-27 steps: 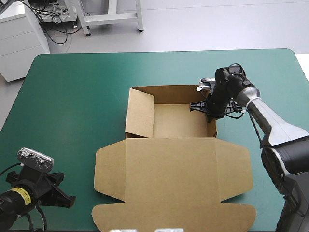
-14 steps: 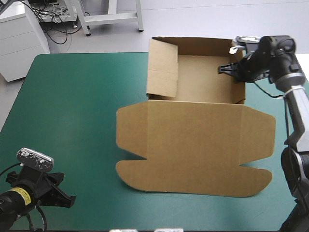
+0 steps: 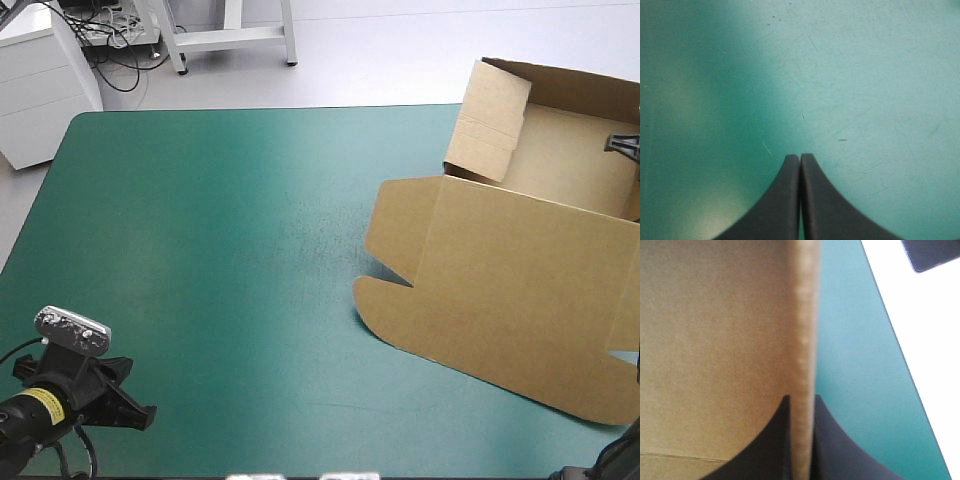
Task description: Fold the box
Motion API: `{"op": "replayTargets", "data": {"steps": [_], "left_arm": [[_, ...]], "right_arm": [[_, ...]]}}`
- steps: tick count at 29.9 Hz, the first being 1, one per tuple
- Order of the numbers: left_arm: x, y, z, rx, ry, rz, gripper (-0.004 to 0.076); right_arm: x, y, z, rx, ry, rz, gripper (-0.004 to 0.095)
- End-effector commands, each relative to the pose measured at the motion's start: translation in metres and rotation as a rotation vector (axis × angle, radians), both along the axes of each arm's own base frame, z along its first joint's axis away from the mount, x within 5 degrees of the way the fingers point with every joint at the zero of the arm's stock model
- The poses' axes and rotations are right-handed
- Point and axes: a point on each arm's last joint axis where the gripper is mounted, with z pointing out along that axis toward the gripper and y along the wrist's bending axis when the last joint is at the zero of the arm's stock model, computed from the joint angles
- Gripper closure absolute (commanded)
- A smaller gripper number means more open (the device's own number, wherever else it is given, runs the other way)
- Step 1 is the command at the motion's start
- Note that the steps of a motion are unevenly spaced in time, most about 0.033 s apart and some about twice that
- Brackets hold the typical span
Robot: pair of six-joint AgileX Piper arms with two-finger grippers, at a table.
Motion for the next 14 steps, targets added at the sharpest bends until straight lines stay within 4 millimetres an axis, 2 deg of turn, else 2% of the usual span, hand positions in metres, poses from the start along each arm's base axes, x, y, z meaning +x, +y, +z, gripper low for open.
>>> {"op": "replayTargets", "data": {"steps": [1,6,12,14], "left_arm": [[0.003,-0.001,0.01,-0.03,-0.065,0.001,0.0756],[0.003,-0.002,0.011,-0.033,-0.068,0.0,0.0756],[0.004,0.0,0.011,-0.011,-0.083,0.007,0.0756],[0.004,0.001,0.011,-0.007,-0.085,0.008,0.0756]], "right_arm": [[-0.015,-0.023,0.023,-0.06,-0.086,-0.062,0.093],[-0.009,-0.055,-0.001,-0.065,-0.071,-0.123,0.0929],[0.0,-0.073,-0.032,-0.074,0.017,-0.144,0.0926],[0.002,-0.077,-0.04,-0.074,0.043,-0.147,0.0898]]}}
